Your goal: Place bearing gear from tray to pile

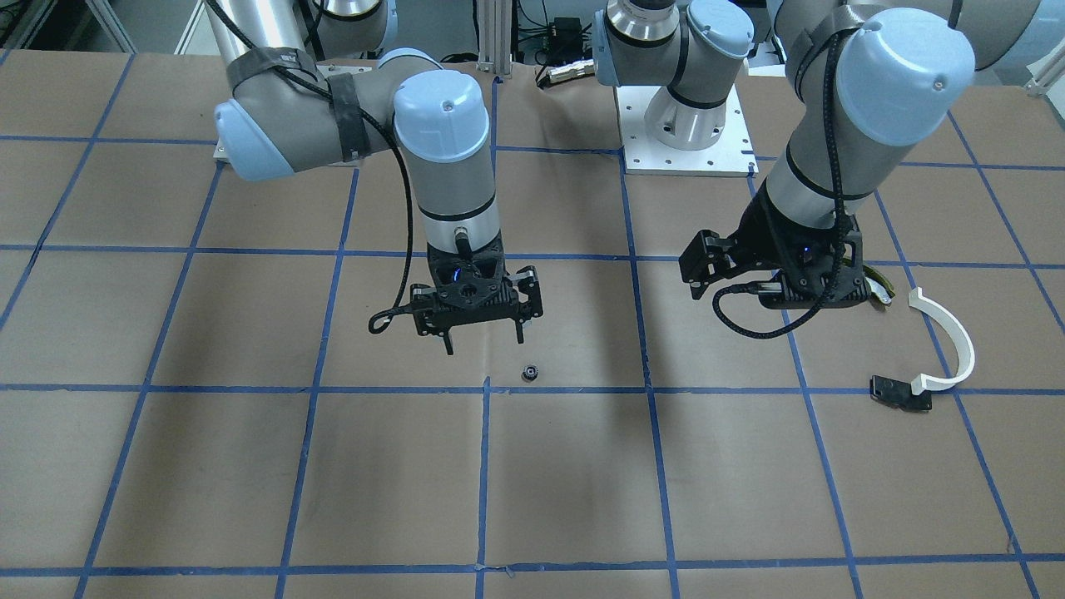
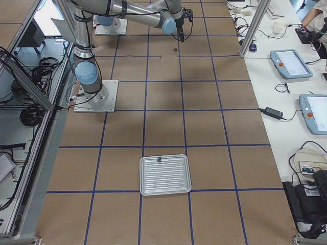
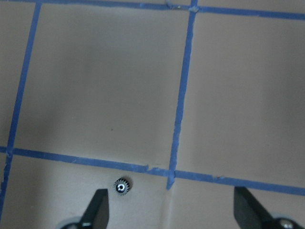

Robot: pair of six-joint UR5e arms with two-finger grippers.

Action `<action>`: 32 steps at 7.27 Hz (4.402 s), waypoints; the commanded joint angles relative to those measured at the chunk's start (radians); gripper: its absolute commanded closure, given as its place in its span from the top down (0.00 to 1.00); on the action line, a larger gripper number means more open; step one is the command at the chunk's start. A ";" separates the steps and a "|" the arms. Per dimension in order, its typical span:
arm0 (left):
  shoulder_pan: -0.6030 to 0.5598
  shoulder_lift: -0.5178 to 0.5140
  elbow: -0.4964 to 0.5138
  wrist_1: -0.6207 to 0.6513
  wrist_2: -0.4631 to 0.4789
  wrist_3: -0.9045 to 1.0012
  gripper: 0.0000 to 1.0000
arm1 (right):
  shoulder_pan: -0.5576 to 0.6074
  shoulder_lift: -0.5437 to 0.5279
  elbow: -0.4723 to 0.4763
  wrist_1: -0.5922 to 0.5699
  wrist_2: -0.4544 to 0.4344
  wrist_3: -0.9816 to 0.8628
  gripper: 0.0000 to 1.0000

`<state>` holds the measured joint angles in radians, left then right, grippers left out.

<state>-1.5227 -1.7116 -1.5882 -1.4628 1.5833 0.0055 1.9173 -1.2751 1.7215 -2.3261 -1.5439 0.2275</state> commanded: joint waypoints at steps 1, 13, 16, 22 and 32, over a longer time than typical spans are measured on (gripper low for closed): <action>-0.074 -0.023 -0.030 0.025 -0.002 -0.063 1.00 | -0.152 -0.116 -0.026 0.114 0.034 -0.104 1.00; -0.346 -0.382 -0.171 0.601 -0.011 -0.144 0.85 | -1.251 0.070 -0.112 0.345 0.097 -1.938 1.00; -0.347 -0.392 -0.173 0.610 -0.006 -0.147 0.69 | -1.337 0.128 -0.091 0.344 0.024 -1.971 1.00; -0.349 -0.373 -0.168 0.596 -0.011 -0.139 0.00 | -1.400 0.204 -0.046 0.305 0.021 -2.674 0.99; 0.252 -0.188 -0.061 0.200 0.095 0.486 0.00 | -1.417 0.238 -0.013 0.226 0.019 -2.794 0.03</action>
<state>-1.3556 -1.9125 -1.6354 -1.2627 1.6783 0.4042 0.4994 -1.0361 1.7076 -2.0951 -1.5251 -2.5553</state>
